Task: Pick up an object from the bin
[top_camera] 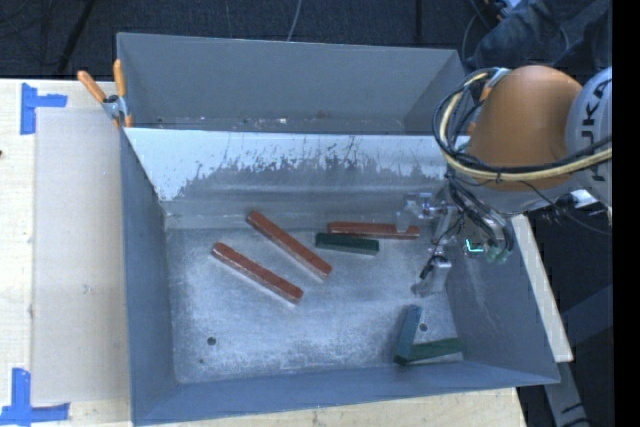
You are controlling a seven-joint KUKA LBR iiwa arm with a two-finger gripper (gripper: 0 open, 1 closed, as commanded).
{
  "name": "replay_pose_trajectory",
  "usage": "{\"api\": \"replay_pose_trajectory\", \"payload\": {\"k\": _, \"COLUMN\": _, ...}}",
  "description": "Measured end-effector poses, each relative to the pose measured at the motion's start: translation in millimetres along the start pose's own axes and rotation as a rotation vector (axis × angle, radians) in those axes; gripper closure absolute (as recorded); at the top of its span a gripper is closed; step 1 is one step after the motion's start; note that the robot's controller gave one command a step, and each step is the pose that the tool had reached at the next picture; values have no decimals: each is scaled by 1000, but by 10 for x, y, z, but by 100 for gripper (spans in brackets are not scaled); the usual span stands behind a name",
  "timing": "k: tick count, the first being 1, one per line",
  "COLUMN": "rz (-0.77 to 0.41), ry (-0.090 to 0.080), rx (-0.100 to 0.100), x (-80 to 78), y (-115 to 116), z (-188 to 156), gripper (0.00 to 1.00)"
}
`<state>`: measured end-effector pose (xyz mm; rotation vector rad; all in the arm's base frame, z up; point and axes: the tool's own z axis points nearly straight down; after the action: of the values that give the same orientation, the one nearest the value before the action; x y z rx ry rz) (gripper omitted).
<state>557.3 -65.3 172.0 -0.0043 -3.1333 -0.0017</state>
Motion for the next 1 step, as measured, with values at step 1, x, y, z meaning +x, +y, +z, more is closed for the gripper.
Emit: {"api": "replay_pose_trajectory", "payload": {"k": 1, "rz": 13, "ry": -7, "rx": -1, "x": -594, "y": 249, "z": 1060, "gripper": 0}}
